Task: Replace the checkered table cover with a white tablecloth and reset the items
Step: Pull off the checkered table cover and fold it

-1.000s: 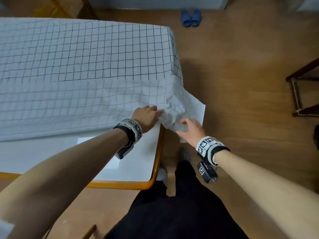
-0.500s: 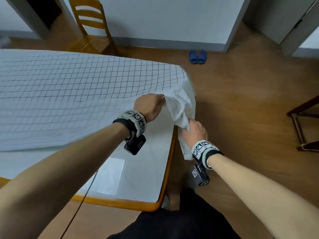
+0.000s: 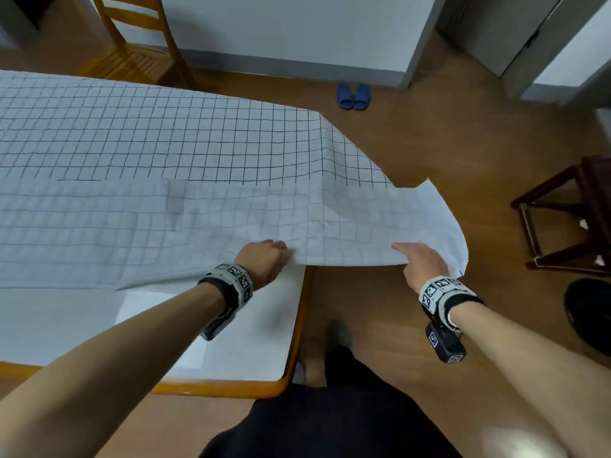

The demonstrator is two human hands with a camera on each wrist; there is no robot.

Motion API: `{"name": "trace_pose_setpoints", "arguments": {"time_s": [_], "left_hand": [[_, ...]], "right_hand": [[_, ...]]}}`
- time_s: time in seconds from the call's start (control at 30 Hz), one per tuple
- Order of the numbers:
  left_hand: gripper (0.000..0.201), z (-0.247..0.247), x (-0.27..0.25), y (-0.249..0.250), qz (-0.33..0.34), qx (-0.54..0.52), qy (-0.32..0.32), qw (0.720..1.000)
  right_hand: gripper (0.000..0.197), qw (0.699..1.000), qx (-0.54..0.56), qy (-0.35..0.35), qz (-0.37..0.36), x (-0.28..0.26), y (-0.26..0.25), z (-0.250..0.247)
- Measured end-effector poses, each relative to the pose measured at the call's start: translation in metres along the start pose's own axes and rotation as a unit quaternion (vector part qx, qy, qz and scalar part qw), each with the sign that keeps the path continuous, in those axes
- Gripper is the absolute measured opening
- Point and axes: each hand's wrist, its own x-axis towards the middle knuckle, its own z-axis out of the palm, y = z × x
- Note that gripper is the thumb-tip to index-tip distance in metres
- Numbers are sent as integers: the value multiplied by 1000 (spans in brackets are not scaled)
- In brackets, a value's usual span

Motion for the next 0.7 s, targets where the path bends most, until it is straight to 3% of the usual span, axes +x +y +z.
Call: {"name": "trace_pose_setpoints", "arguments": {"time_s": [0.1, 0.23, 0.47, 0.7], "left_hand": [[50, 34, 0, 17, -14, -29, -48, 998], [61, 69, -4, 33, -21, -36, -123, 992], [74, 92, -14, 31, -54, -12, -107, 993], [69, 92, -23, 29, -77, -32, -140, 987]], "right_hand": [[69, 996, -50, -74, -10, -4, 19, 24], [65, 990, -27, -141, 6, -7, 28, 52], [49, 982, 23, -185, -15, -4, 17, 85], [38, 976, 40, -214, -7, 7, 12, 89]]}}
